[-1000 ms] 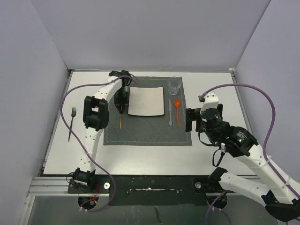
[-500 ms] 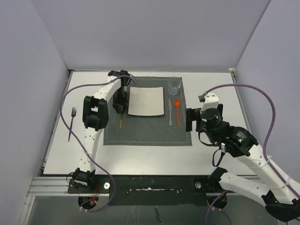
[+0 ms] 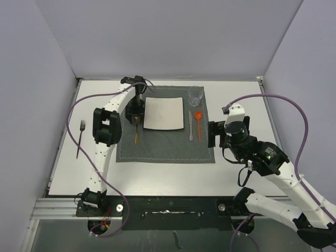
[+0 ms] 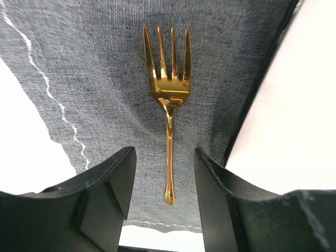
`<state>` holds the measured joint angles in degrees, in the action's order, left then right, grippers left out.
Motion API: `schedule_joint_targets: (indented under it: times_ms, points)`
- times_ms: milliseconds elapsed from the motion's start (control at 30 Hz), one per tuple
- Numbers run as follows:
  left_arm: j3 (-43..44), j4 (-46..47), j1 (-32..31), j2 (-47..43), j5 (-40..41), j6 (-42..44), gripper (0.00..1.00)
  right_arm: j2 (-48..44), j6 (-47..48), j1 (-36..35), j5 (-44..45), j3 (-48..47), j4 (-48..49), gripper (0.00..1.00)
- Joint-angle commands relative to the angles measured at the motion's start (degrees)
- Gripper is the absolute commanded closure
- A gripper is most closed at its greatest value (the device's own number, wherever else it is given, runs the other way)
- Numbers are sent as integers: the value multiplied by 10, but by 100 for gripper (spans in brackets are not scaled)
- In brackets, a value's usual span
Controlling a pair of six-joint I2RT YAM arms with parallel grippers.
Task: Set the dinner table for one person
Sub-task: Place the fork on the napkin.
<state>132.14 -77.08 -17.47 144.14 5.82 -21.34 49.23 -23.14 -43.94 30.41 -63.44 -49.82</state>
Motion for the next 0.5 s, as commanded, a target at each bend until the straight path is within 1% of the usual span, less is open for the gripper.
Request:
schedule_joint_targets:
  times_ms: [0, 200, 233, 267, 300, 333, 367, 467]
  points:
    - [55, -13, 0, -32, 22, 6, 53, -7, 0, -3, 7, -24, 15, 2]
    - [87, -35, 3, -61, 50, 10, 49, -14, -5, -3, 4, -22, 14, 2]
    - [87, -38, 4, -63, 54, 9, 49, -15, -6, -3, 2, -22, 13, 2]
    - [85, -40, 7, -64, 58, 6, 51, -15, -7, -3, 2, -22, 13, 2]
    - [81, -41, 11, -61, 60, 3, 67, -16, -7, -3, 1, -22, 12, 2]
    - [74, -42, 17, -58, 59, 1, 86, -16, -8, -3, 1, -23, 11, 2]
    - [66, -46, 23, -52, 55, -5, 100, -17, -9, -3, 0, -23, 10, 2]
    - [42, -64, 40, -28, 39, -35, 100, -21, -10, -3, 0, -24, 6, 2]
